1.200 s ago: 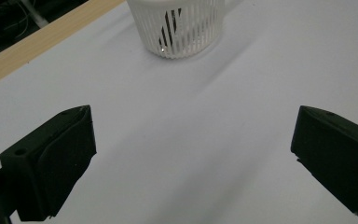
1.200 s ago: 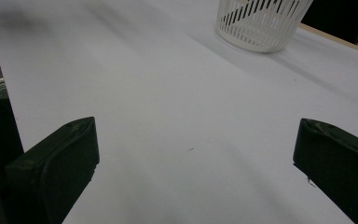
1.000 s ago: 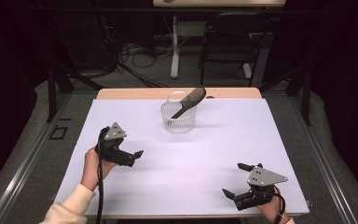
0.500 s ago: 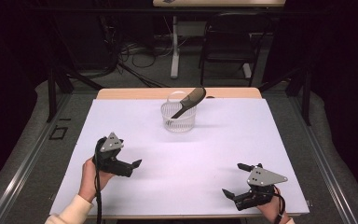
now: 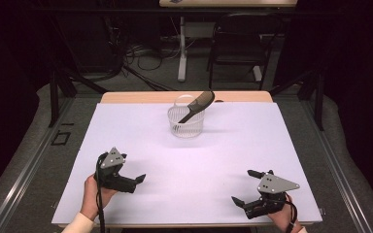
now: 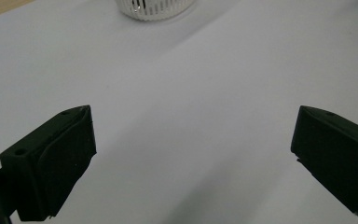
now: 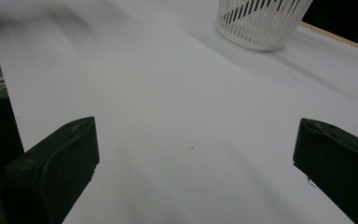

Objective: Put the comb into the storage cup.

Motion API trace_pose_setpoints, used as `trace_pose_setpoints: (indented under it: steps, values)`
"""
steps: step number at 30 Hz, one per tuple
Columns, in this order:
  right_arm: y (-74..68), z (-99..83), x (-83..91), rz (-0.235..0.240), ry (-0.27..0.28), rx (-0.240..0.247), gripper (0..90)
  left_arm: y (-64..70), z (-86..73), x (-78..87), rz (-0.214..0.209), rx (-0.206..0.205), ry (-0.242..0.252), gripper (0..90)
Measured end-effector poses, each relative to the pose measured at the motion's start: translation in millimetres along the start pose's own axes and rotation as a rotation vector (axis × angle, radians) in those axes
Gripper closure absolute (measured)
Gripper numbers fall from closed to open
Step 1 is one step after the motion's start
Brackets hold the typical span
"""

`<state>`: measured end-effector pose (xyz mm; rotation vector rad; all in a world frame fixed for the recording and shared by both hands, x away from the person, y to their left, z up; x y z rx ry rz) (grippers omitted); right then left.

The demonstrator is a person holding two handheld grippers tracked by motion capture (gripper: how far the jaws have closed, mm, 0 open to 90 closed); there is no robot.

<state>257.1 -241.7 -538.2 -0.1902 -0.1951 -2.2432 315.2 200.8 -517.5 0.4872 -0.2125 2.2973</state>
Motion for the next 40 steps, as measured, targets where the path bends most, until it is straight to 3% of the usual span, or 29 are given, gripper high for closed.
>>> trace_pose_setpoints:
  steps: [6,21,28,37,40]
  values:
    - [0.2,0.0,0.1,-0.001,0.000,0.000,0.0,1.7,-11.1,3.1,-0.003,0.021,0.020,0.1]
    - [0.0,-0.2,0.2,-0.001,-0.002,-0.001,0.0,6.2,-28.0,19.8,0.010,0.026,0.097,0.0]
    - [0.1,-0.3,0.3,0.000,-0.006,0.001,0.0,7.3,-33.7,27.8,0.027,0.013,0.102,0.0]
    - [0.3,-0.4,0.3,0.001,-0.008,0.003,0.0,7.0,-38.2,32.5,0.029,0.039,0.128,0.0]
    - [0.4,-0.7,0.5,0.000,-0.006,0.000,0.0,7.3,-36.8,32.6,0.020,0.020,0.126,0.0]
Point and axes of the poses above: each handheld gripper's, and its own axes: x roughly backward along the jaws, z roughly out of its top, y roughly to its right, the point moved 2 cm from there along -x, roughly forward along the jaws, and after that the axes turned 15 degrees about y, right-handed, at the moved point
